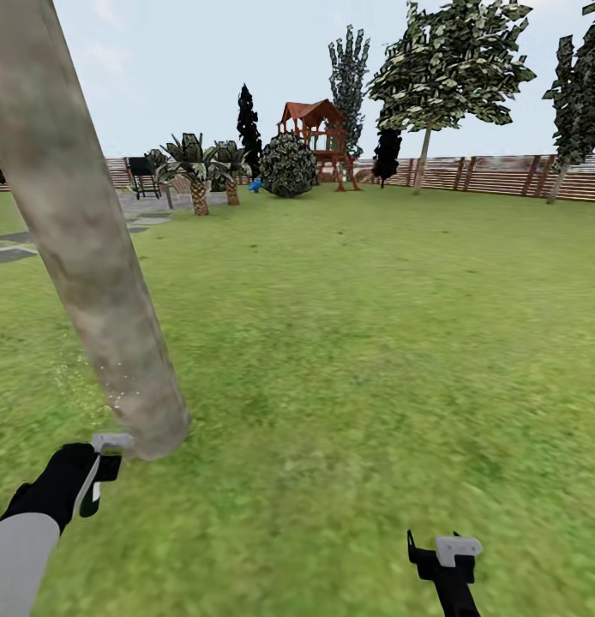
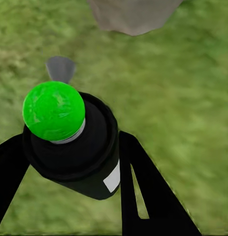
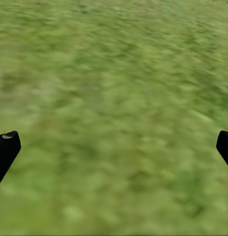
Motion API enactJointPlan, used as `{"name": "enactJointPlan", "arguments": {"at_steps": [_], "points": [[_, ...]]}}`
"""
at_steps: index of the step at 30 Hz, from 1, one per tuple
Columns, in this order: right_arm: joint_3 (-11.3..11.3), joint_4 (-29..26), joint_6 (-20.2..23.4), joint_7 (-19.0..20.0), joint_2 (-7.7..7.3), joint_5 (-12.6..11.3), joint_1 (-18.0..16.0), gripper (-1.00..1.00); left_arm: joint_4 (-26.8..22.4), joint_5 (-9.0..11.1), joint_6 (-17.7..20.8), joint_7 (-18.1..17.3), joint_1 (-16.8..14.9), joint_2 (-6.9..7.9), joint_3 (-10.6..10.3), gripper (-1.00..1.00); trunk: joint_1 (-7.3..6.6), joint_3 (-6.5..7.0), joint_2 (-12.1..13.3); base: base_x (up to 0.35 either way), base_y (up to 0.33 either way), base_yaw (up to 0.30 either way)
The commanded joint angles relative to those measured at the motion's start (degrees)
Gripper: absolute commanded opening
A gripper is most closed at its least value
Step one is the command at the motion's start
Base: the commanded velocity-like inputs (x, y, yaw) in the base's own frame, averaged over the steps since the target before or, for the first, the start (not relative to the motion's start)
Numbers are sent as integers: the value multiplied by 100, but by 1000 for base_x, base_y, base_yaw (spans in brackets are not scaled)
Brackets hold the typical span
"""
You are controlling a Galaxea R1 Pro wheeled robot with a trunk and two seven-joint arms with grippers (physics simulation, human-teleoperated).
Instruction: In the garden, pick up the pesticide atomizer on the floor and spray pesticide onto both trees until each tree trunk is fully covered.
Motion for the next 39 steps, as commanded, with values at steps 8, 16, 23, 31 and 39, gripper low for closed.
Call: {"name": "enactJointPlan", "arguments": {"at_steps": [8,16,23,31,39], "points": [[-19,-1,-19,-39,0,61,-5,100,-5,4,-208,-27,384,-47,451,-100,-1,-4,-2,8,0,107],[-18,2,-19,-41,1,61,-5,100,-40,87,-549,349,389,-249,685,-100,-1,-4,-2,0,0,105],[-18,-1,-19,-41,-1,61,-5,100,-85,119,-642,541,389,-440,701,-100,-1,-4,-2,0,-151,1],[-18,8,-19,-41,1,61,-5,100,-91,132,-643,543,389,-452,717,-100,-1,-4,-2,78,-260,0],[-18,8,-18,-41,1,61,-5,100,-90,125,-642,543,389,-449,717,-100,-1,-4,-2,294,-80,0]]}}
